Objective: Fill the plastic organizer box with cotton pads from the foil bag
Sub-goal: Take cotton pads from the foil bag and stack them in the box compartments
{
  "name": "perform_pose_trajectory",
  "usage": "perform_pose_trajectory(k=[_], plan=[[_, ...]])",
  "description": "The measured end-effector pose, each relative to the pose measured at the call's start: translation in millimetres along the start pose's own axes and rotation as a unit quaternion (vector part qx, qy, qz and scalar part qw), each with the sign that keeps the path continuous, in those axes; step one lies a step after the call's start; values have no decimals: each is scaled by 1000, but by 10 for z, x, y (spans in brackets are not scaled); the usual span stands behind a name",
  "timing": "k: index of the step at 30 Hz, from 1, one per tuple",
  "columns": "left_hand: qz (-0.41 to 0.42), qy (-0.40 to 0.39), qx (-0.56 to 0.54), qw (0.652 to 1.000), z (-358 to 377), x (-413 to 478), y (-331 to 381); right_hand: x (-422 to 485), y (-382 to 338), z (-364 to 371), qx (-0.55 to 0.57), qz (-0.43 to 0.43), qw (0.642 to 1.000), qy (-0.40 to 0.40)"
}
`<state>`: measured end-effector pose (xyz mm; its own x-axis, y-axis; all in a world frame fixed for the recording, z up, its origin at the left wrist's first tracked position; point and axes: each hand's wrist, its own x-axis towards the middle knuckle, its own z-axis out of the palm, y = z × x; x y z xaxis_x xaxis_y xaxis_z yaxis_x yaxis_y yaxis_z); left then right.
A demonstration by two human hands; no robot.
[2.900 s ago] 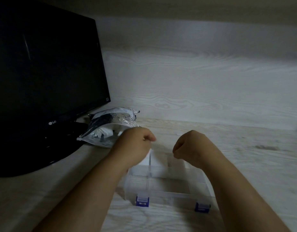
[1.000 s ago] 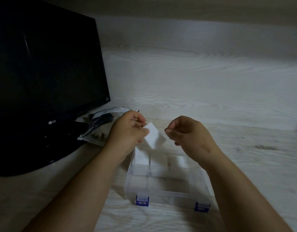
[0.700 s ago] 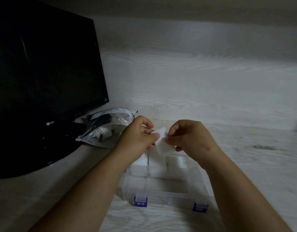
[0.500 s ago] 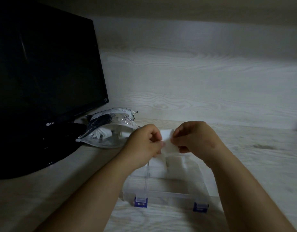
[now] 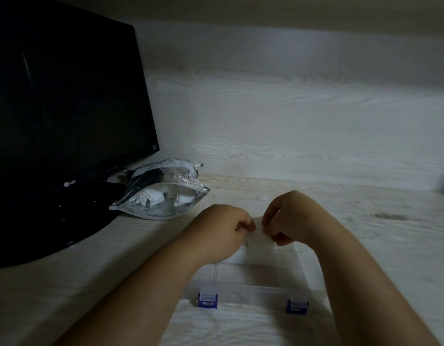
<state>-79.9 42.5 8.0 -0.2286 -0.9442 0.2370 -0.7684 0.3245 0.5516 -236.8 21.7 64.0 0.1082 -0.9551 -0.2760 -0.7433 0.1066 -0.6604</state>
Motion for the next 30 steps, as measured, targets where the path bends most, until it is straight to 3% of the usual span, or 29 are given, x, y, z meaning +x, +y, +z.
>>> perform_pose_trajectory(k=[11,16,30], plan=[[44,-41,64,996,39,35,-76,123,15,82,-104,38,991,-69],[51,-72,71,994,39,40,-76,147,33,108,-203,4,978,-38],[36,-95,138,985,53,48,-57,219,30,168,-257,40,965,-40]])
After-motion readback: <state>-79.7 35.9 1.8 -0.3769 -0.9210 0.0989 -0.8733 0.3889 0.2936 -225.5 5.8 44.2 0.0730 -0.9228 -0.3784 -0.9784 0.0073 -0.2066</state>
